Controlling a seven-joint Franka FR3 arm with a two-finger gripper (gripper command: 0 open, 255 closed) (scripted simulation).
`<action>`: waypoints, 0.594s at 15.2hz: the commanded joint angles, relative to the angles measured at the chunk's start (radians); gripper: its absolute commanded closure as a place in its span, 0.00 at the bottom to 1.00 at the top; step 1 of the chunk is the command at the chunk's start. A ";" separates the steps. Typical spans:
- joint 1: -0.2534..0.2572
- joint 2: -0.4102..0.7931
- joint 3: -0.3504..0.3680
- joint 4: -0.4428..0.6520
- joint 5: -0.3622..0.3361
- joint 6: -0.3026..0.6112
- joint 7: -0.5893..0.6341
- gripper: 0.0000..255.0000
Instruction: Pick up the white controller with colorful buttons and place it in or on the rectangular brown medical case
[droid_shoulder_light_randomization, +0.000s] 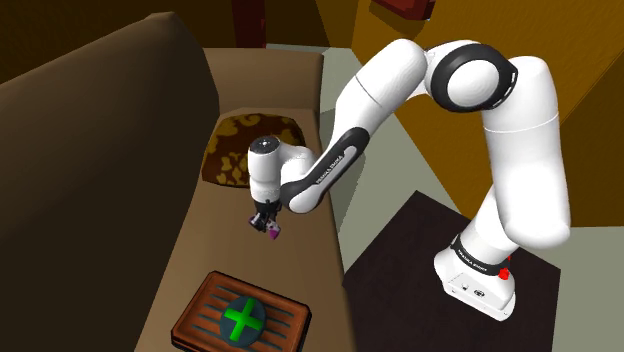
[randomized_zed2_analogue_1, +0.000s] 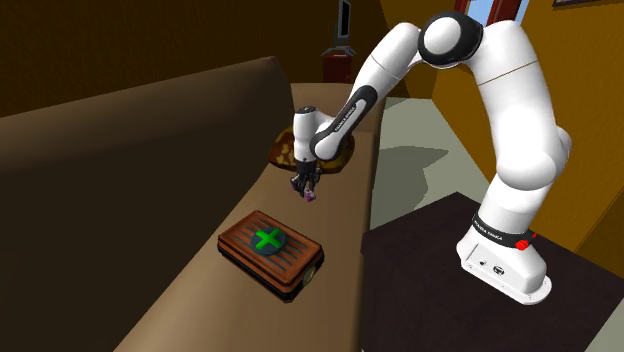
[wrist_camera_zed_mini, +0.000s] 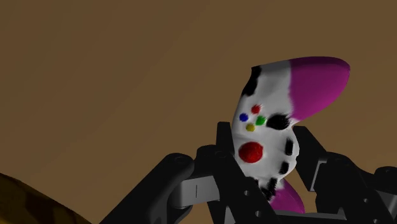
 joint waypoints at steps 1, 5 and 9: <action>-0.007 -0.026 0.010 -0.010 0.011 -0.016 -0.007 1.00; -0.021 -0.069 0.029 -0.017 0.034 -0.051 -0.024 1.00; -0.034 -0.111 0.047 -0.021 0.057 -0.088 -0.042 1.00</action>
